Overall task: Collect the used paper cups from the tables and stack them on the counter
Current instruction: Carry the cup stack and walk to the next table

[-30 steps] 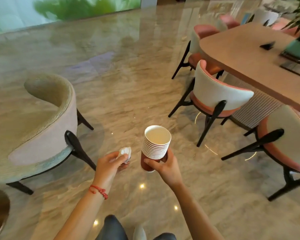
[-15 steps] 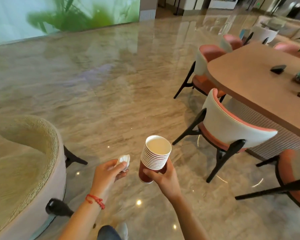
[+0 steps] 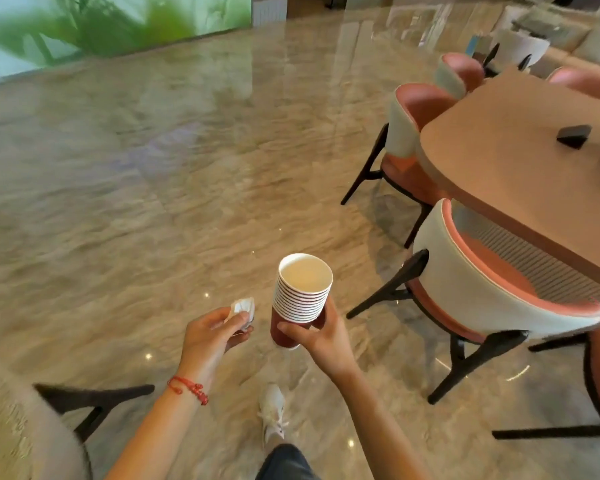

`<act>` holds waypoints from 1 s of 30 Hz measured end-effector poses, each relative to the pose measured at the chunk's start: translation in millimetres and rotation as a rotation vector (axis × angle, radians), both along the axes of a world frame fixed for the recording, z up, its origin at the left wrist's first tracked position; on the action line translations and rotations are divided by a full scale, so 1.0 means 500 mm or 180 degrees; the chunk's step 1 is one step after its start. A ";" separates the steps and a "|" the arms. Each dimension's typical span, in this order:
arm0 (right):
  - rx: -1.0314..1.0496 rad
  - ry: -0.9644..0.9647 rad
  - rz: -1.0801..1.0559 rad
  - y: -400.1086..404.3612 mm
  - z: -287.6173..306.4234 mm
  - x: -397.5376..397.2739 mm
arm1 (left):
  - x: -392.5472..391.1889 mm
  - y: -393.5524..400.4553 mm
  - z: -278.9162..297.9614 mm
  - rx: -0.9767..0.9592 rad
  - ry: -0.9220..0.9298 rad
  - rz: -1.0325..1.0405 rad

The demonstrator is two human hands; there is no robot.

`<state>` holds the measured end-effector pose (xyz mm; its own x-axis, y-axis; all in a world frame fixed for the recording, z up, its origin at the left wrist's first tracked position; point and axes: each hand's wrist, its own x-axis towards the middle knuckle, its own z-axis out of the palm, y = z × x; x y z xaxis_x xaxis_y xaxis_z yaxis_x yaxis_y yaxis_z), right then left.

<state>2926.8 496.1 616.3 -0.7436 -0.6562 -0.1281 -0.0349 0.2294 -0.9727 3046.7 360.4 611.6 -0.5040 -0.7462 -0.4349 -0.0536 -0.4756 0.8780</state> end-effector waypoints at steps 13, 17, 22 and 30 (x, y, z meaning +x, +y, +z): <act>-0.0108 0.0009 0.0071 -0.376 0.041 -0.413 | -0.387 -0.357 0.044 0.0015 0.0033 0.0239; -0.0060 -0.0006 0.0047 -0.504 0.016 -0.517 | -0.496 -0.479 0.033 -0.0008 0.0061 0.0225; -0.0065 0.0023 -0.0008 -0.702 -0.003 -0.659 | -0.640 -0.671 0.021 -0.0051 0.0028 0.0191; 0.0040 -0.0077 -0.0228 -0.978 0.010 -0.879 | -0.865 -0.989 0.059 -0.0100 -0.0016 -0.0034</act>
<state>2487.3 6.9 621.1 -0.7853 -0.5996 -0.1543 0.0055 0.2425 -0.9701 2614.2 -134.1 640.9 -0.5100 -0.7540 -0.4141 -0.0632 -0.4473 0.8922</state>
